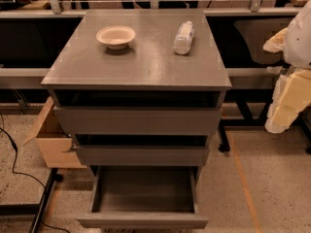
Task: Place blue plastic bottle into bottom drawer
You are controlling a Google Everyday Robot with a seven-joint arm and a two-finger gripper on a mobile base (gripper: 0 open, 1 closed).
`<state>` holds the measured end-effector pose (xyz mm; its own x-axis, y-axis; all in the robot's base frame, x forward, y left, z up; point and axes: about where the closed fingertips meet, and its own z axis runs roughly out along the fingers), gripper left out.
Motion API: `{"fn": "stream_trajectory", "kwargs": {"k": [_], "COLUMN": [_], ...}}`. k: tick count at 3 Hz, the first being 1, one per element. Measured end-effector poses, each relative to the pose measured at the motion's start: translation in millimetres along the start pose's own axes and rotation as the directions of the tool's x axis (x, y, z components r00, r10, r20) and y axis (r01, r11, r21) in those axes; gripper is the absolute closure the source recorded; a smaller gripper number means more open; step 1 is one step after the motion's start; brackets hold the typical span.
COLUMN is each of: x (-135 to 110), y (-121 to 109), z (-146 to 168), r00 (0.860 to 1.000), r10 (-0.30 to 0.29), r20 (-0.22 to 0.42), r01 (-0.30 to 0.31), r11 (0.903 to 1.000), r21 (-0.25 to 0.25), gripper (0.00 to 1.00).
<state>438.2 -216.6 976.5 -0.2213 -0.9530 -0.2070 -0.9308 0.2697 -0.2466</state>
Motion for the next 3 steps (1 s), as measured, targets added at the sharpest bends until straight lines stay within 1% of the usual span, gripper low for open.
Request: {"fn": "stream_trajectory", "kwargs": {"k": [1,2,3], "x": [-0.1,-7.9,-31.5], "y": [-0.2,-24.8,-78.5], "z": [0.0,9.1,30.1], "r00": [1.0,0.998,0.974], "r10": [0.0,0.011,0.088], "r20": [0.0,0.057,0.207], "r01": [0.0,-0.011,-0.092], "r11": [1.0,0.9999,0.9957], "r21": [0.0,0.005,0.011], "gripper": [0.0,0.0,0.0]}}
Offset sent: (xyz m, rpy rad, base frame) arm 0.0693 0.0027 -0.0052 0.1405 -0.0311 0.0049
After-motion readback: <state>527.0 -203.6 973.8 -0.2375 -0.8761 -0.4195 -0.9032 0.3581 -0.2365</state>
